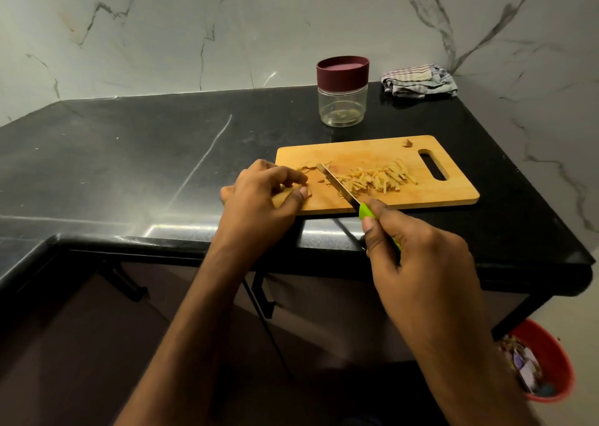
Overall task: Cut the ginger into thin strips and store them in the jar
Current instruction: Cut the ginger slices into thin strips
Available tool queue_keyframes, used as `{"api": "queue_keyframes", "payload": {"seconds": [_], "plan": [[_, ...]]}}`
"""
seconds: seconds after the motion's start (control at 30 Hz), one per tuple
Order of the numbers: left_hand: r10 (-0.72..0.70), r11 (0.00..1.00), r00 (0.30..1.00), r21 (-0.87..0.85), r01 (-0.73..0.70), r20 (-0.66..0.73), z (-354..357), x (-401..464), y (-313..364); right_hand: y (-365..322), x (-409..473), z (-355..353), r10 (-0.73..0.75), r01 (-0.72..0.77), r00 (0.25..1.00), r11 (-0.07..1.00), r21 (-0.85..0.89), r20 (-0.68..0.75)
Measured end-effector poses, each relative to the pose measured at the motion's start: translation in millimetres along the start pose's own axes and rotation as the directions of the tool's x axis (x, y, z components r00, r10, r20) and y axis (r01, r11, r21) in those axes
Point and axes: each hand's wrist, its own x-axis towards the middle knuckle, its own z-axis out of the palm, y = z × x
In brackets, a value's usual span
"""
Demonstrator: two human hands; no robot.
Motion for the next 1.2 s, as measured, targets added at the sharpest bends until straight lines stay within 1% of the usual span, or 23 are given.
{"api": "queue_keyframes", "payload": {"seconds": [0.1, 0.17, 0.27, 0.5, 0.73, 0.9, 1.0, 1.2], "plan": [[0.001, 1.000, 1.000, -0.019, -0.001, 0.020, -0.9, 0.5, -1.1, -2.8, -7.3, -3.1, 0.027, -0.027, 0.999, 1.000, -0.012, 0.019], [0.011, 1.000, 1.000, -0.015, -0.011, 0.006, -0.1, -0.8, -0.6, -6.0, -11.6, -4.8, 0.033, -0.033, 0.999, 0.999, -0.016, 0.043], [0.018, 1.000, 0.999, -0.015, -0.019, -0.027, 0.0, -1.9, 0.6, -11.4, -14.6, -5.2, 0.027, -0.026, 0.997, 1.000, -0.010, 0.069], [-0.011, 0.999, 1.000, -0.037, 0.010, -0.026, -1.7, -1.1, -0.1, -23.2, -15.0, -0.6, -0.005, 0.004, 0.996, 1.000, 0.009, 0.093], [-0.042, 0.998, 0.999, -0.042, 0.042, -0.012, -1.8, 0.8, -0.8, -27.3, -17.0, 1.6, -0.020, 0.018, 0.997, 1.000, 0.014, 0.079], [-0.039, 0.998, 0.999, -0.041, 0.038, -0.013, -1.7, 1.8, -2.5, -31.3, -20.6, 1.2, -0.039, 0.038, 0.996, 0.999, 0.012, 0.075], [-0.033, 0.999, 0.999, -0.032, 0.033, -0.011, -1.4, 1.3, -2.4, -33.8, -19.3, 3.3, -0.033, 0.033, 0.996, 0.999, 0.000, 0.080], [-0.035, 0.997, 0.999, -0.074, 0.035, 0.002, -2.5, 2.2, -1.9, -37.0, -9.8, 17.1, -0.010, 0.012, 0.996, 0.999, -0.034, 0.085]]}}
